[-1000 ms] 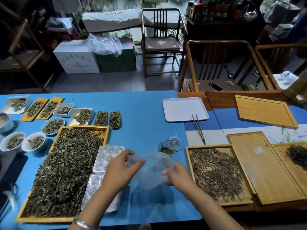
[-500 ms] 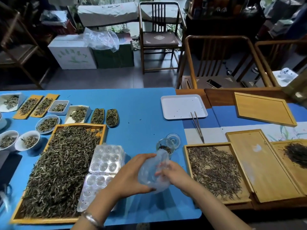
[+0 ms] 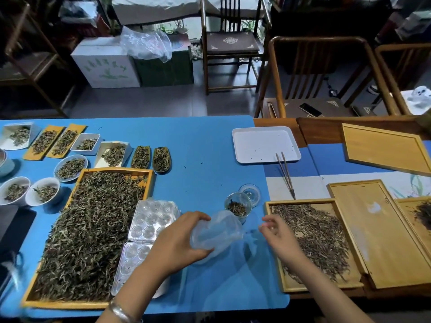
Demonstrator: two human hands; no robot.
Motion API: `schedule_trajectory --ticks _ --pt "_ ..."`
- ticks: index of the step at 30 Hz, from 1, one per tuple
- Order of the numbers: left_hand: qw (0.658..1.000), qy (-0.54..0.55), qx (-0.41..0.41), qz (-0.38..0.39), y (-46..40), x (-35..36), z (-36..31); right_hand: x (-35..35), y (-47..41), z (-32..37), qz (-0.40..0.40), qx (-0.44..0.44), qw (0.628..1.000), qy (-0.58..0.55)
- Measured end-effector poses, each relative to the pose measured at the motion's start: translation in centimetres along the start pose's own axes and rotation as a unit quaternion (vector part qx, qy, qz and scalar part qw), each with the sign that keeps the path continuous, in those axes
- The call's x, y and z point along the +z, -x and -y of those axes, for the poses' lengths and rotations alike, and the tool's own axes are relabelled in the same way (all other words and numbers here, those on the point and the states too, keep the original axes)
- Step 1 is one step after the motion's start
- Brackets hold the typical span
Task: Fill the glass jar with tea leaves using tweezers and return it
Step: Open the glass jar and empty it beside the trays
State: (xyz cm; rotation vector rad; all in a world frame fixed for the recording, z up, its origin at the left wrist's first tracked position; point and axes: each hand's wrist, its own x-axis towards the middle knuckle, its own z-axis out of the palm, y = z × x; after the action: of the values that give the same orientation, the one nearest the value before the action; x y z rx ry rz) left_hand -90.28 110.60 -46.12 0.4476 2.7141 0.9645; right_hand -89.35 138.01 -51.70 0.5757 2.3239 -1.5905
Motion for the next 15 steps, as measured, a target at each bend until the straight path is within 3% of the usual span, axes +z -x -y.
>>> schedule_trajectory --ticks 4,11,15 --pt "1.000 -0.019 -0.013 -0.006 -0.6 1.1 -0.4 0.5 -2.1 0.2 0.036 -0.058 0.996 0.062" --pt "0.990 0.111 -0.077 -0.035 -0.3 3.4 0.9 3.1 -5.6 1.0 0.089 -0.107 0.988 0.071" --pt "0.982 0.155 -0.093 -0.057 0.2 4.1 1.6 3.5 -6.0 0.8 0.080 -0.132 0.987 0.038"
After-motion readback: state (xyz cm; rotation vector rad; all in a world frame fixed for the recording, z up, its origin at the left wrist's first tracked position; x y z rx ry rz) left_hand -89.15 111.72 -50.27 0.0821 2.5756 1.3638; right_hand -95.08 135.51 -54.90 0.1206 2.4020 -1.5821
